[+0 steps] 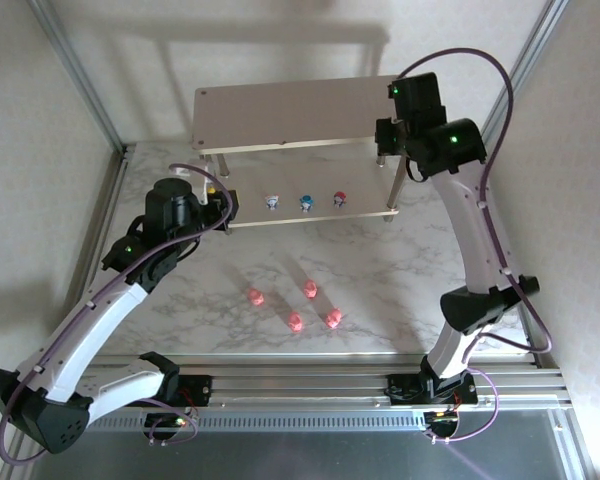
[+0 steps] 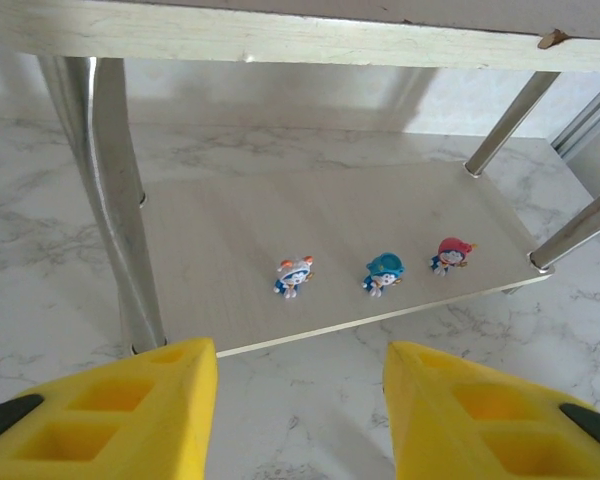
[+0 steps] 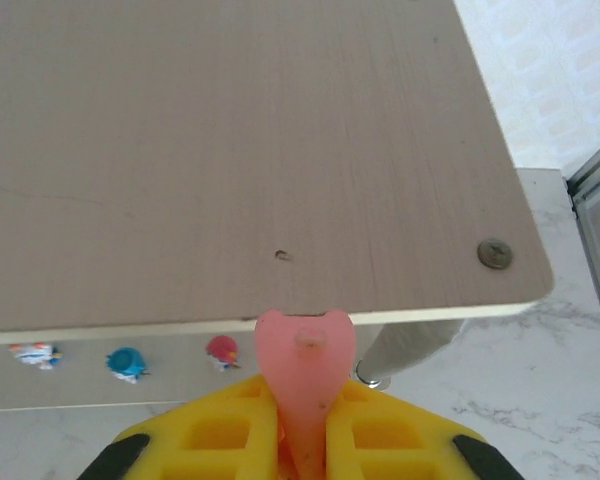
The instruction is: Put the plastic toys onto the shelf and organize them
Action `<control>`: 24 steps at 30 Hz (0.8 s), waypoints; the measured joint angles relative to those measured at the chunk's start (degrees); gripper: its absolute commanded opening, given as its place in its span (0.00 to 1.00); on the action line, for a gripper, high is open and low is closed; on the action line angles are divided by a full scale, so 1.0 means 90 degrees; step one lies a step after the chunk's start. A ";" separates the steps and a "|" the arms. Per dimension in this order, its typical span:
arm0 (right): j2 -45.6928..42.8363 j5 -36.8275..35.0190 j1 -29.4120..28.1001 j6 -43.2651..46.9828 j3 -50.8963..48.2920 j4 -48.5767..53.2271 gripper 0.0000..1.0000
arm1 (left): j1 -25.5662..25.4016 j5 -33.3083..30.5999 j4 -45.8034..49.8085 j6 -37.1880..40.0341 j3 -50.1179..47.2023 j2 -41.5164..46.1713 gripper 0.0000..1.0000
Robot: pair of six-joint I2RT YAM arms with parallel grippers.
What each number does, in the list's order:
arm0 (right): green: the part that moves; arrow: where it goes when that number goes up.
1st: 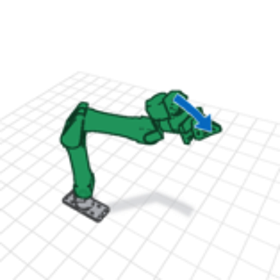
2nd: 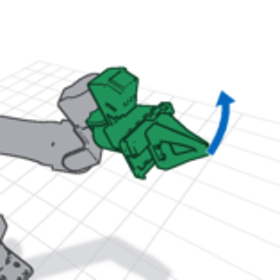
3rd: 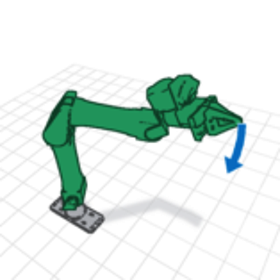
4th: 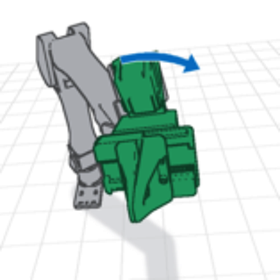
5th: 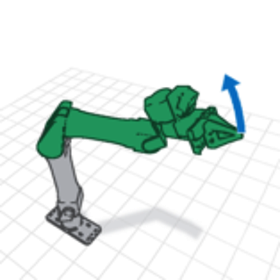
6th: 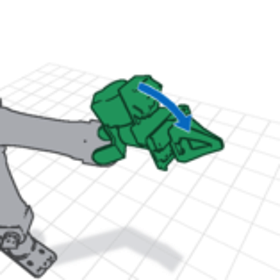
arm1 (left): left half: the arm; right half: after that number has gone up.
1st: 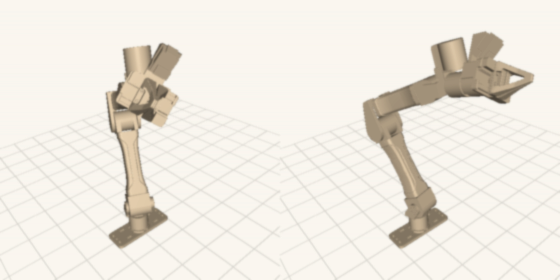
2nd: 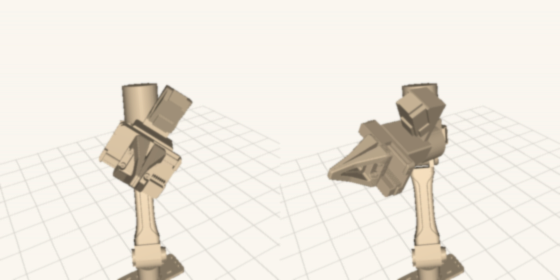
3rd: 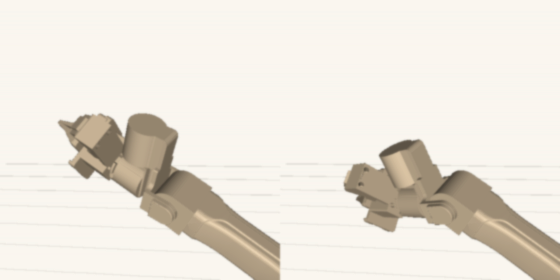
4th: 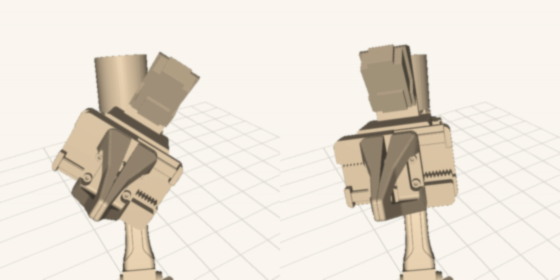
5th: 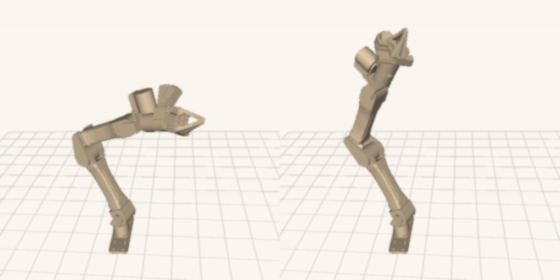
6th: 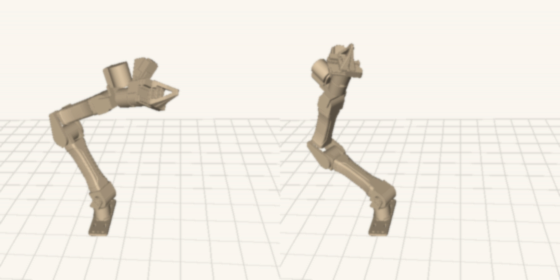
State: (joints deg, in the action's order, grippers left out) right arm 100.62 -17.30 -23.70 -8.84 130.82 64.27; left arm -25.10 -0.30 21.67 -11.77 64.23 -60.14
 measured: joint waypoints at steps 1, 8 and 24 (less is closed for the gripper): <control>0.0063 0.0029 0.0041 0.0058 0.0000 -0.0041 0.15 | 0.0012 -0.0017 0.0032 0.0000 0.0002 0.0027 0.48; 0.0129 0.0117 0.0245 0.0338 0.0000 -0.0454 0.16 | 0.0083 -0.0095 0.0136 0.0000 0.0036 0.0066 0.48; 0.0321 0.0517 0.0386 0.0559 -0.0017 -0.1212 0.16 | 0.0153 -0.0109 0.0151 -0.0002 0.0068 -0.0032 0.48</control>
State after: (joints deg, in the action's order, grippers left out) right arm 103.50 -12.64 -20.23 -3.81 130.67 53.36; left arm -23.73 -1.28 23.03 -11.79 64.84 -60.42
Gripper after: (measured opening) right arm 0.162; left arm 0.478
